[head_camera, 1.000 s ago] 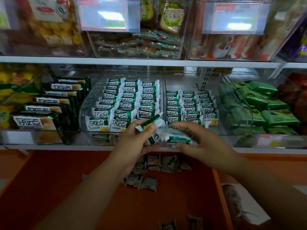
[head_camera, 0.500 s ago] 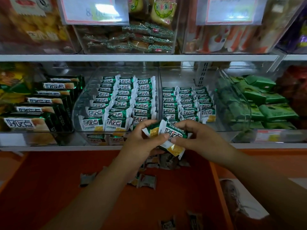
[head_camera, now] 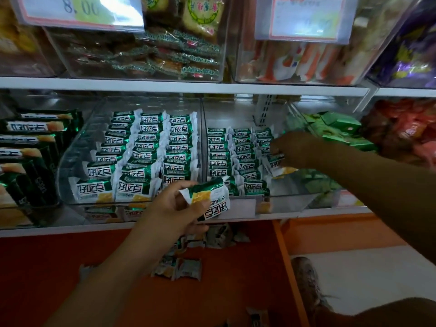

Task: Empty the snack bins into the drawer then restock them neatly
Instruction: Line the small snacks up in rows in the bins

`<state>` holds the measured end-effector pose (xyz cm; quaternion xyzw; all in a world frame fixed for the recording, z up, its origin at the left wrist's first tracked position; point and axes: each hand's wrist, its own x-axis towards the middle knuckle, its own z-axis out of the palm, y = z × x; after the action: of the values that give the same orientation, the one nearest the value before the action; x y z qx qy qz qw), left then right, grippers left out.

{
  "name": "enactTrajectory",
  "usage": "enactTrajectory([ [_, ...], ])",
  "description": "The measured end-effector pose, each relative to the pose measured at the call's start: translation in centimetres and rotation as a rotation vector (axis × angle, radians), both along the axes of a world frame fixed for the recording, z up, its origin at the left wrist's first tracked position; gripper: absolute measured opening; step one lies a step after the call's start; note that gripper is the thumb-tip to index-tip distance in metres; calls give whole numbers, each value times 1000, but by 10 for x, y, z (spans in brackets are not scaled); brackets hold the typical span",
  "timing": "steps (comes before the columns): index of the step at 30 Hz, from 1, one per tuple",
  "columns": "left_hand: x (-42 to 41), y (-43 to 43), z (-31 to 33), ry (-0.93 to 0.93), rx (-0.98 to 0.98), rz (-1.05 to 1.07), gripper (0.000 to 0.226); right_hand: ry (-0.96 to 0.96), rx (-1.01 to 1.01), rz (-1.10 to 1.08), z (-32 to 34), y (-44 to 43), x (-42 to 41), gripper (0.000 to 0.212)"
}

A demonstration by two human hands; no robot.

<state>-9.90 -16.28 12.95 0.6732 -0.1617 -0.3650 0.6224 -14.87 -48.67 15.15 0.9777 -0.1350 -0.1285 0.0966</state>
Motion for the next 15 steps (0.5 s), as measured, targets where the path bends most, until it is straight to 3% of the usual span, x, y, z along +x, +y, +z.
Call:
enactTrajectory([
  [3, 2, -1, -4, 2, -15, 2, 30, 111, -7, 6, -23, -5, 9, 42],
  [8, 1, 0, -3, 3, -12, -12, 33, 97, 65, -15, -33, -7, 6, 43],
  [15, -2, 1, -4, -33, 25, -15, 25, 23, -117, -41, -29, 8, -4, 46],
])
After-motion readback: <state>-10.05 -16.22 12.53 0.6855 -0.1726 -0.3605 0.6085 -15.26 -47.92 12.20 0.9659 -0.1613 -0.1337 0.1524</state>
